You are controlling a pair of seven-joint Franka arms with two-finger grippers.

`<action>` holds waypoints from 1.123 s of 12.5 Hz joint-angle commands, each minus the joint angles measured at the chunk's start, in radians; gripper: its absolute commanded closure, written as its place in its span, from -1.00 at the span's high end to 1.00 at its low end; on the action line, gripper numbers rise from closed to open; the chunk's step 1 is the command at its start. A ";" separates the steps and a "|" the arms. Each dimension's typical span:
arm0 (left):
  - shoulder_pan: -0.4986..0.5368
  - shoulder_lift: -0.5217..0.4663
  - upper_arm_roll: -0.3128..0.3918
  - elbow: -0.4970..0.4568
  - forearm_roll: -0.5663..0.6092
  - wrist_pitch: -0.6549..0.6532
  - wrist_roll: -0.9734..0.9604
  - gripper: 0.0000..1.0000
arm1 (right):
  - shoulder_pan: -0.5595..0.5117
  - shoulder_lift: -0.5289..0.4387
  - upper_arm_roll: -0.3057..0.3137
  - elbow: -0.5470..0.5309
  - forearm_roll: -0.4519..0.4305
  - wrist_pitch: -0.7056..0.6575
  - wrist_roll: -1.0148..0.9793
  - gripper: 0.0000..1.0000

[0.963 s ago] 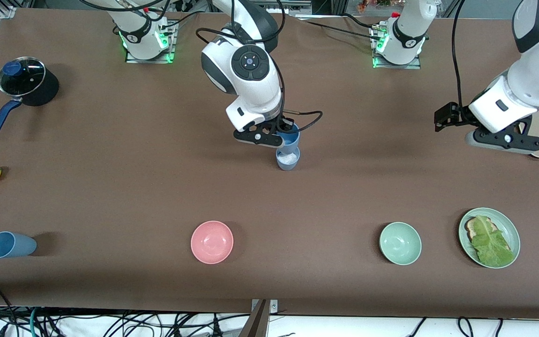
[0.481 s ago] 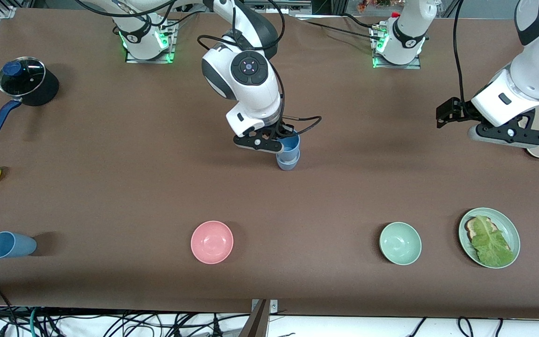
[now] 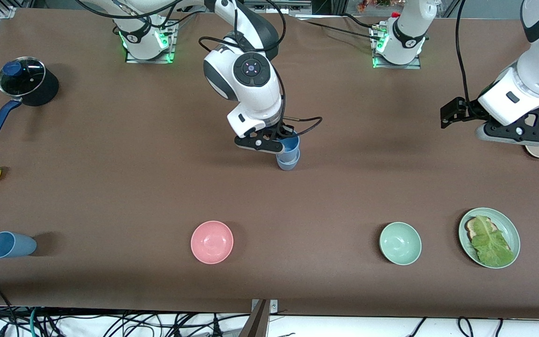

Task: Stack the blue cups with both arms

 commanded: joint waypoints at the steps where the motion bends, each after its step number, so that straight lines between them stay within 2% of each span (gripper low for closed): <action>1: -0.002 -0.008 0.001 0.002 -0.006 -0.012 -0.013 1.00 | 0.011 0.025 0.000 0.035 -0.020 -0.009 0.017 -1.00; 5: -0.001 -0.005 0.008 0.003 -0.021 -0.011 -0.019 1.00 | 0.011 0.028 0.000 0.035 -0.030 -0.009 0.020 -1.00; 8: -0.002 -0.003 0.009 0.005 -0.037 -0.012 -0.010 1.00 | 0.011 0.028 0.000 0.035 -0.029 -0.009 0.022 -0.24; 12: -0.001 -0.003 0.008 0.005 -0.026 -0.017 -0.013 1.00 | -0.001 0.014 0.000 0.041 -0.029 -0.024 0.005 0.40; 14: -0.001 -0.003 0.009 0.005 -0.029 -0.026 -0.010 1.00 | -0.038 -0.009 0.000 0.044 -0.029 -0.052 -0.007 1.00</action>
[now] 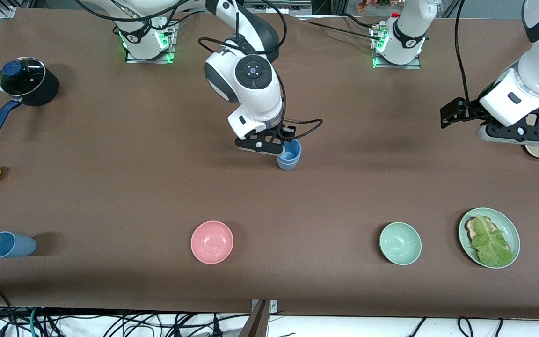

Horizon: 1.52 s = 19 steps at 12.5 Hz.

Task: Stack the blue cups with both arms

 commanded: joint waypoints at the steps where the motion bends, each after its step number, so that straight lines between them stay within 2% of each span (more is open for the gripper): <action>1: -0.001 -0.003 0.005 0.005 -0.019 -0.017 0.002 1.00 | -0.045 -0.026 0.005 0.020 -0.011 -0.053 -0.056 1.00; 4: -0.001 -0.003 0.005 0.005 -0.019 -0.017 0.003 1.00 | -0.128 -0.097 -0.024 0.017 0.003 -0.192 -0.186 1.00; 6: -0.002 -0.003 0.005 0.005 -0.019 -0.017 0.003 1.00 | -0.223 -0.160 -0.033 0.011 0.028 -0.257 -0.213 1.00; 8: -0.001 -0.003 0.006 0.005 -0.019 -0.018 0.002 1.00 | -0.303 -0.222 -0.047 0.006 0.063 -0.326 -0.413 1.00; 10: -0.001 -0.003 0.005 0.005 -0.019 -0.018 0.002 1.00 | -0.323 -0.285 -0.129 -0.003 0.129 -0.396 -0.528 1.00; 13: -0.001 -0.003 0.005 0.005 -0.019 -0.020 0.002 1.00 | -0.323 -0.502 -0.273 -0.228 0.206 -0.389 -0.715 1.00; 14: -0.001 -0.003 0.005 0.005 -0.019 -0.020 0.002 1.00 | -0.326 -0.565 -0.291 -0.285 0.206 -0.395 -0.759 1.00; 16: -0.001 -0.003 0.006 0.005 -0.019 -0.020 0.002 1.00 | -0.378 -0.634 -0.300 -0.331 0.203 -0.418 -0.803 1.00; 19: -0.001 -0.003 0.006 0.005 -0.019 -0.020 0.002 1.00 | -0.433 -0.650 -0.297 -0.321 0.197 -0.461 -0.829 1.00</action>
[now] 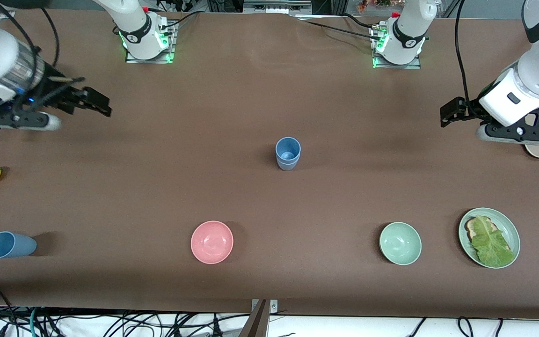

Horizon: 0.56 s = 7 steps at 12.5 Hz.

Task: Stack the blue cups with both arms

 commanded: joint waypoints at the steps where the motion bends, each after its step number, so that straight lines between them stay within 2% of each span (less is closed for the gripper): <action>1: -0.001 -0.004 0.006 0.005 -0.019 -0.012 0.002 1.00 | -0.032 -0.026 0.010 -0.033 0.009 -0.003 -0.026 1.00; 7: -0.001 -0.004 0.006 0.005 -0.019 -0.012 0.002 1.00 | -0.029 0.004 0.010 0.013 -0.014 -0.033 -0.028 1.00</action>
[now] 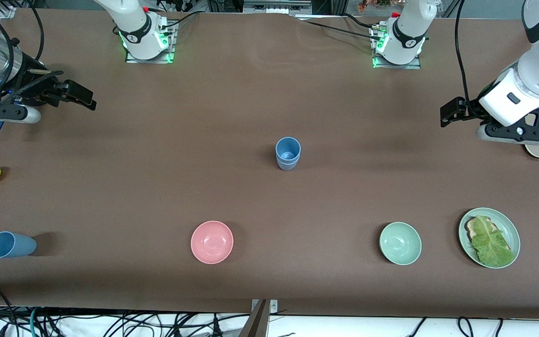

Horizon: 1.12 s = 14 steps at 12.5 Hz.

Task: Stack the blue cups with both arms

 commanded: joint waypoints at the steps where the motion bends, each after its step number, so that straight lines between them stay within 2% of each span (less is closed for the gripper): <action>1: -0.001 -0.004 0.006 0.005 -0.019 -0.012 0.002 1.00 | -0.006 0.016 0.005 0.025 -0.006 -0.021 -0.012 1.00; 14: -0.001 -0.004 0.006 0.005 -0.019 -0.012 0.002 1.00 | -0.006 0.007 0.002 0.029 -0.017 -0.060 -0.009 1.00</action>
